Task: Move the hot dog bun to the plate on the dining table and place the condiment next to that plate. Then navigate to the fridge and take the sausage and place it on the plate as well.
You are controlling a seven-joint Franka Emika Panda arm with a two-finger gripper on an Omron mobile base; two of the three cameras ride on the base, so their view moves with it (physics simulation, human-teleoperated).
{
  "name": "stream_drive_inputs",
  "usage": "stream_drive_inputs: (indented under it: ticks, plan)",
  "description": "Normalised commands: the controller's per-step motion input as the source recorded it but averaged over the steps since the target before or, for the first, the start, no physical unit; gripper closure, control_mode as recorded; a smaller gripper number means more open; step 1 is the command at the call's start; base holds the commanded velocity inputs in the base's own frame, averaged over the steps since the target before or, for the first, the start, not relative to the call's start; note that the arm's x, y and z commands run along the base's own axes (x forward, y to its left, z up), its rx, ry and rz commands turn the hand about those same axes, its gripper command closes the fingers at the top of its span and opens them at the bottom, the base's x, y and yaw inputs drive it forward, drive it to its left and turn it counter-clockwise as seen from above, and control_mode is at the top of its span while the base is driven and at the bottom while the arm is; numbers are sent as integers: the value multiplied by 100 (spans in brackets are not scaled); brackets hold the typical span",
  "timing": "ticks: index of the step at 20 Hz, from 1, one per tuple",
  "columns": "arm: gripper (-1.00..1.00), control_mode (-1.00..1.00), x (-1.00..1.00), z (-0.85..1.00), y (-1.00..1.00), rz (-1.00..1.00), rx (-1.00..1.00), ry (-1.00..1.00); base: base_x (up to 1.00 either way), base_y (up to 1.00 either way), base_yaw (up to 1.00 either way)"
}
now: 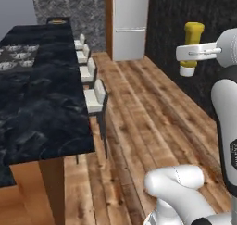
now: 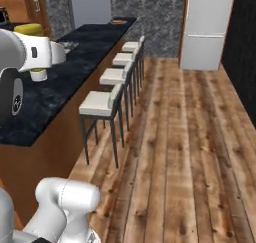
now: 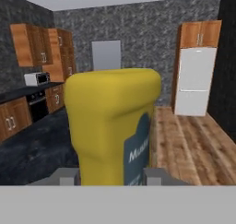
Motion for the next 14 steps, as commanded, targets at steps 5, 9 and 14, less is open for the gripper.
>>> stream_drive_inputs:
  ticks: [5,9,14]
  plan:
    - [100,100,0,0,0,0,0,0,85,-100,0]
    - [100,100,0,0,0,0,0,0,100,-98,10]
    - [100,100,0,0,0,0,0,0,100,-54,34]
